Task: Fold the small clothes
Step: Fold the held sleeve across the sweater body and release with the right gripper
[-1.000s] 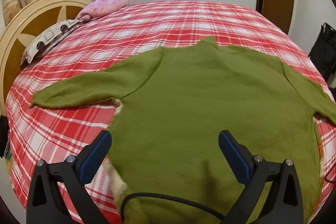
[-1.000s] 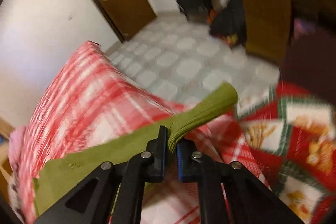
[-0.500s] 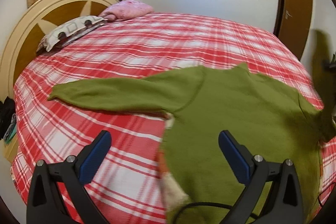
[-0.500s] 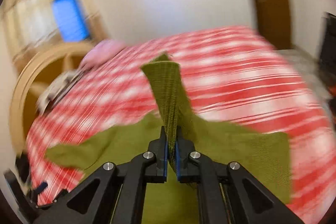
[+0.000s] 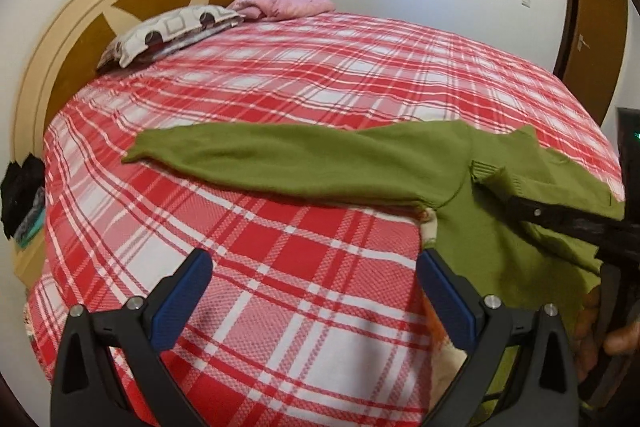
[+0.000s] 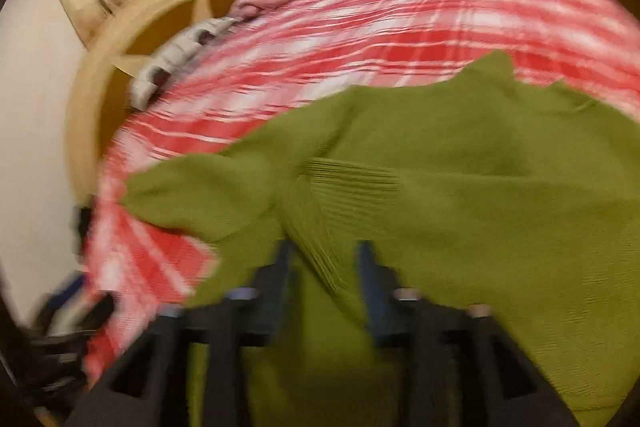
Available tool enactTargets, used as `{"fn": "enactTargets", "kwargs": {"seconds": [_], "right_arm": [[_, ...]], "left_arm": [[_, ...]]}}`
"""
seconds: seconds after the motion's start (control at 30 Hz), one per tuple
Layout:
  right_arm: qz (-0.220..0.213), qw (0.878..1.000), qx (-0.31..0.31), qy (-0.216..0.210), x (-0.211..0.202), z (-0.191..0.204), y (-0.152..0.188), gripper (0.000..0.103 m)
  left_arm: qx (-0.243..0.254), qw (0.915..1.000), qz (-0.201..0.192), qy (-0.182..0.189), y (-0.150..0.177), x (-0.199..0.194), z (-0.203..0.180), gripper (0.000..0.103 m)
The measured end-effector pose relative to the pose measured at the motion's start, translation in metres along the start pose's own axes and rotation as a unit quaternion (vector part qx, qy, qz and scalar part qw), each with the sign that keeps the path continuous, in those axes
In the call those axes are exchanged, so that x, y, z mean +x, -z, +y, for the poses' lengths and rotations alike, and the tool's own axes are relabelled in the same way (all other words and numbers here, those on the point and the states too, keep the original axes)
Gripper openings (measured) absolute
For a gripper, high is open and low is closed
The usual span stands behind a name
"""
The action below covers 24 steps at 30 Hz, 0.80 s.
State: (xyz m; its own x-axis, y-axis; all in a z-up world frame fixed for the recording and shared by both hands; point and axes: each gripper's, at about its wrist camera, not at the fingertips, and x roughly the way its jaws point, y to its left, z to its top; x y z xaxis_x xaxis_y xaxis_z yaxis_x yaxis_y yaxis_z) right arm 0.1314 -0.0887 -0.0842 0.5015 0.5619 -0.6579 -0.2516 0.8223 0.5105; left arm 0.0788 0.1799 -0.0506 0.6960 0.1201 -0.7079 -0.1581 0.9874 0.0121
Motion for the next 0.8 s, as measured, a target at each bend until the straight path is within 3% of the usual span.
{"fn": "enactTargets", "kwargs": {"seconds": [0.03,0.1,0.17,0.2,0.23,0.27,0.3,0.37,0.43,0.6,0.73,0.8], "right_arm": [[-0.005,1.0,0.009,-0.022,-0.004,0.001,0.0,0.076],[-0.027,0.997,0.025,-0.064,-0.02,0.002,-0.002,0.076],[-0.068,0.996,0.032,-0.045,-0.036,0.002,-0.004,0.076],[-0.079,0.996,0.025,-0.013,-0.04,0.004,-0.007,0.062],[-0.069,0.997,0.017,0.012,-0.036,0.006,-0.01,0.033],[-0.055,0.998,0.015,0.031,-0.029,0.007,-0.011,0.02],[-0.032,0.998,0.014,0.056,-0.017,0.007,-0.008,0.016],[-0.009,0.996,0.012,0.088,0.002,0.008,-0.001,0.016],[0.02,0.996,0.031,0.081,0.025,0.004,0.006,0.016],[0.011,0.997,0.025,0.079,0.055,0.013,-0.007,0.016],[0.016,0.997,0.027,0.069,0.04,0.015,-0.014,0.016],[-0.021,0.997,0.011,0.078,0.012,0.026,-0.009,0.016]], "left_arm": [[-0.002,1.0,0.001,0.001,0.0,0.001,0.001,0.103],[-0.003,1.0,0.001,0.003,-0.001,0.003,0.002,0.103],[-0.001,1.0,0.0,0.005,0.0,0.003,0.001,0.103],[0.0,1.0,-0.001,0.003,0.0,0.003,0.002,0.103],[0.0,1.0,0.0,0.002,0.0,0.003,0.002,0.103],[-0.001,1.0,0.001,0.003,0.001,0.003,0.002,0.103],[-0.002,1.0,0.002,0.005,0.001,0.004,0.003,0.103],[-0.002,1.0,0.004,0.006,0.002,0.003,0.003,0.103],[0.0,1.0,0.002,0.002,0.002,0.002,0.005,0.103],[-0.012,0.9999,0.006,-0.004,-0.002,0.0,0.02,0.103],[-0.038,0.9992,0.005,-0.01,-0.006,0.001,0.048,0.103],[-0.058,0.9981,0.007,-0.019,-0.011,0.004,0.071,0.103]]}}
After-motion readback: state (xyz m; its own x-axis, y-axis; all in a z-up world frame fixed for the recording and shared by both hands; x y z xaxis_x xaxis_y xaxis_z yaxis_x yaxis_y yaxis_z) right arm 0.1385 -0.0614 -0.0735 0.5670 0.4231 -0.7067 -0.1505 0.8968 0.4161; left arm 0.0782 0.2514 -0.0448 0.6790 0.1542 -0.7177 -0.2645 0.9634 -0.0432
